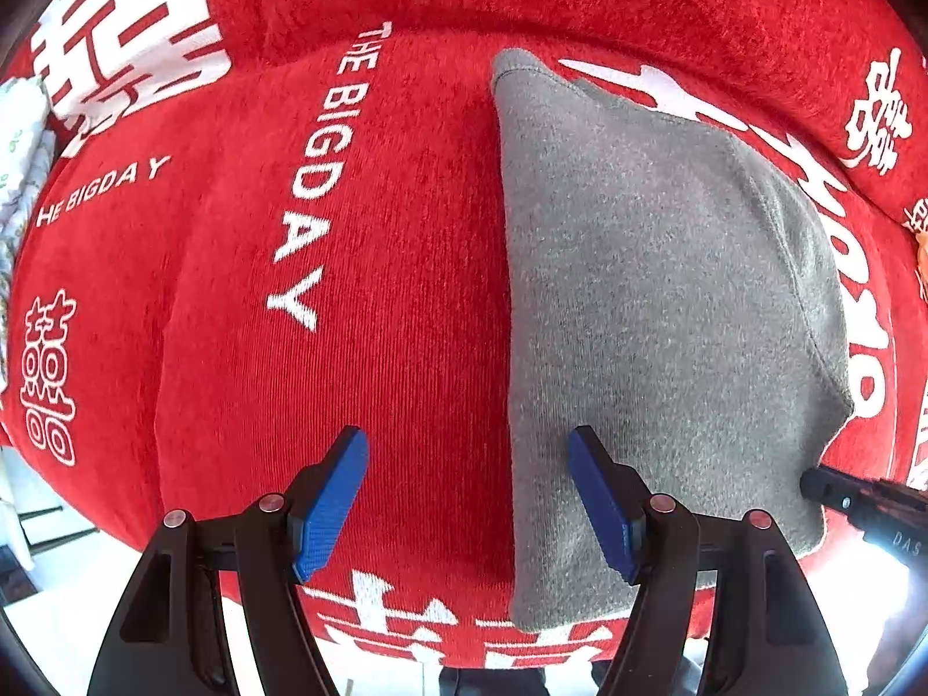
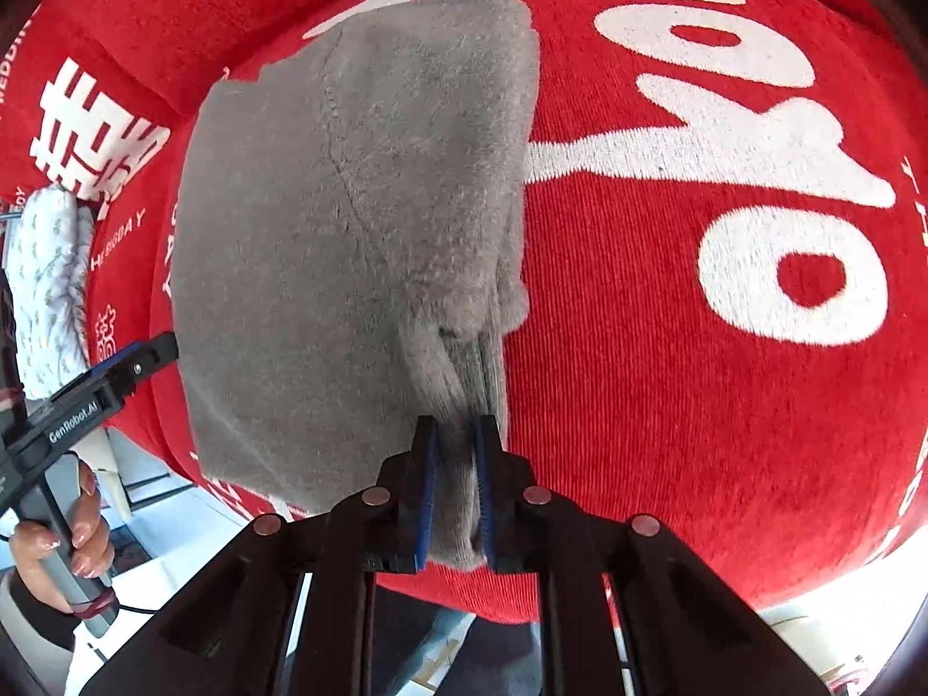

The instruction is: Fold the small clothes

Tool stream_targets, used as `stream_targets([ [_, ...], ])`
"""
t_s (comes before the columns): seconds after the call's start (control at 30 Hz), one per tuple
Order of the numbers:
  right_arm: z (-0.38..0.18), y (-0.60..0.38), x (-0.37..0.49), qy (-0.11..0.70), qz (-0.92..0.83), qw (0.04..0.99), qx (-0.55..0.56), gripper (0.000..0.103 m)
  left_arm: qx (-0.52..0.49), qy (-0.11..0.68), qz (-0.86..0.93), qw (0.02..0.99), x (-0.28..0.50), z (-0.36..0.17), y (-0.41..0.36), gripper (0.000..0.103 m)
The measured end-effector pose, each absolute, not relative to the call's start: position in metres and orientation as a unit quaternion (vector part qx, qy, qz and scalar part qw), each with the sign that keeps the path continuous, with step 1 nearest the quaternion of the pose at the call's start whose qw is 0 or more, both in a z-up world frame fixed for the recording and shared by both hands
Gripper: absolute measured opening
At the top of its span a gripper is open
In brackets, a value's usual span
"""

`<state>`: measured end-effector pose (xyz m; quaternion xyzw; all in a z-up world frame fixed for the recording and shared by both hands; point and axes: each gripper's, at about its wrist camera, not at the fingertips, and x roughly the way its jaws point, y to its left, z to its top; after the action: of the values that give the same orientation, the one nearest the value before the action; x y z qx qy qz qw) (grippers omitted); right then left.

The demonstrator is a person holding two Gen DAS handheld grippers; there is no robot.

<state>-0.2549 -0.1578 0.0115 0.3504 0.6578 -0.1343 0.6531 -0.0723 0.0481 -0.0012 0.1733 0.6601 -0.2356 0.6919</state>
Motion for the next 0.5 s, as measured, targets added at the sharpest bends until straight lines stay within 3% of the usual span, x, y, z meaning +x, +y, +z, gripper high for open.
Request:
stream_targets([
  [0.5,0.04,-0.155,-0.255,0.643,-0.166,0.645,0.377,0.016,0.165,0.673,-0.234,0.682,-0.084,0.026,0.051,0.073],
])
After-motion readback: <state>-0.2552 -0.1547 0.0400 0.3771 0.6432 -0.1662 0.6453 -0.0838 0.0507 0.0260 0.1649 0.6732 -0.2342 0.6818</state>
